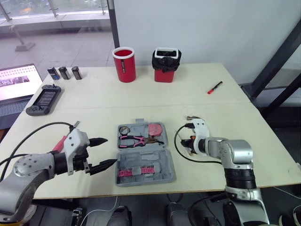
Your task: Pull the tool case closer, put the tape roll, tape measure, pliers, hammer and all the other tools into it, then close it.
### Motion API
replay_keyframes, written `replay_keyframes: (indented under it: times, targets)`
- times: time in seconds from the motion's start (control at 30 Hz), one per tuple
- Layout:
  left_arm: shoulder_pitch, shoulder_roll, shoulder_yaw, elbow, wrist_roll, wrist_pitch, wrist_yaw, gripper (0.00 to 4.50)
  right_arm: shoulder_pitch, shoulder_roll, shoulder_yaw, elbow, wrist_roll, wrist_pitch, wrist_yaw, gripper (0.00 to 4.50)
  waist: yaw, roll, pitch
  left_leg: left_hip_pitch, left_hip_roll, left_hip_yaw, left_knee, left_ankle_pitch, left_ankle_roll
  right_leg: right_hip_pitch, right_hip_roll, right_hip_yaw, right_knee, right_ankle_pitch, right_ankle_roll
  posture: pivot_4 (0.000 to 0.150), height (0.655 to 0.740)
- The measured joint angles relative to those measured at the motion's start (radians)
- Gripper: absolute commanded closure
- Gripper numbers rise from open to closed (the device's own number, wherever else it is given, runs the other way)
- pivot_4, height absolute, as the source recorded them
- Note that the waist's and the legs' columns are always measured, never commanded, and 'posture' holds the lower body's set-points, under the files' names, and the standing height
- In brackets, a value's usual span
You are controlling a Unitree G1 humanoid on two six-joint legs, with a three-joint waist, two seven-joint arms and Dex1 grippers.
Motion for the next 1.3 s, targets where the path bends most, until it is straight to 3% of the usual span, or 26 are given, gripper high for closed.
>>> replay_keyframes:
  times: [0.23,0.53,0.57,0.77,0.9,0.97,1.1,1.13,1.3]
  targets:
    - [-0.011,-0.013,-0.008,0.004,0.005,-0.007,0.001,0.00,0.092,0.036,0.007,-0.142,0.009,0.056,-0.040,4.49,-0.001,0.000,0.000,0.000,0.000,0.000,0.000,0.000,0.000,0.000,0.000,0.000,0.000,0.000,0.000,0.150,0.7400]
    - [-0.012,-0.014,-0.011,0.007,0.019,-0.008,-0.002,0.00,0.074,0.011,0.010,-0.164,0.048,0.125,-0.020,0.24,0.002,-0.001,-0.001,0.000,0.000,0.000,0.001,0.000,0.000,0.001,0.000,0.000,-0.001,0.000,-0.001,0.150,0.7400]
    - [-0.011,-0.016,-0.011,0.008,0.020,-0.008,-0.002,0.00,0.066,-0.003,0.010,-0.158,0.048,0.127,-0.019,0.04,0.003,-0.001,-0.001,0.000,0.000,0.000,0.001,0.000,0.000,0.001,-0.001,0.000,-0.001,0.000,-0.001,0.150,0.7400]
    - [-0.005,-0.032,-0.011,0.007,0.020,-0.011,-0.002,0.00,-0.002,-0.112,0.029,-0.099,0.074,0.124,0.042,0.04,-0.006,0.000,0.000,0.000,0.000,0.002,-0.001,0.000,0.000,-0.002,-0.001,0.001,-0.001,0.000,-0.001,0.150,0.7400]
    - [0.016,-0.053,-0.004,0.002,-0.006,-0.011,-0.002,0.00,-0.116,-0.371,0.222,-0.078,0.089,-0.076,0.261,0.04,-0.003,0.000,0.000,0.000,0.001,0.003,-0.001,0.000,0.000,-0.002,-0.001,0.001,-0.002,0.000,-0.001,0.150,0.7400]
    - [0.027,-0.054,-0.002,0.001,-0.007,-0.010,-0.002,0.00,-0.136,-0.495,0.359,-0.077,0.040,-0.265,0.391,0.04,-0.001,-0.001,0.000,0.000,0.001,0.003,-0.002,0.000,0.000,-0.002,-0.001,0.000,-0.003,-0.001,0.000,0.150,0.7400]
    - [0.041,-0.054,0.003,-0.005,-0.007,-0.011,0.000,0.00,-0.162,-0.697,0.665,0.032,-0.249,-0.978,0.645,0.04,-0.002,-0.001,0.001,-0.001,0.001,0.006,-0.002,0.000,0.000,-0.002,-0.002,0.001,-0.005,-0.001,0.000,0.150,0.7400]
    - [0.042,-0.055,0.004,-0.006,-0.007,-0.011,0.002,0.00,-0.185,-0.711,0.712,0.091,-0.306,-1.146,0.704,0.04,-0.003,-0.002,0.001,-0.001,0.001,0.006,-0.001,0.000,0.000,-0.001,-0.002,0.001,-0.006,-0.001,0.001,0.150,0.7400]
    - [0.050,-0.060,0.005,-0.021,-0.006,-0.010,0.023,0.00,-0.288,-0.686,0.819,0.296,-0.432,-1.533,0.913,0.04,-0.004,-0.002,0.002,0.000,0.001,0.006,0.000,0.000,0.000,-0.001,-0.002,0.001,-0.002,0.000,0.000,0.150,0.7400]
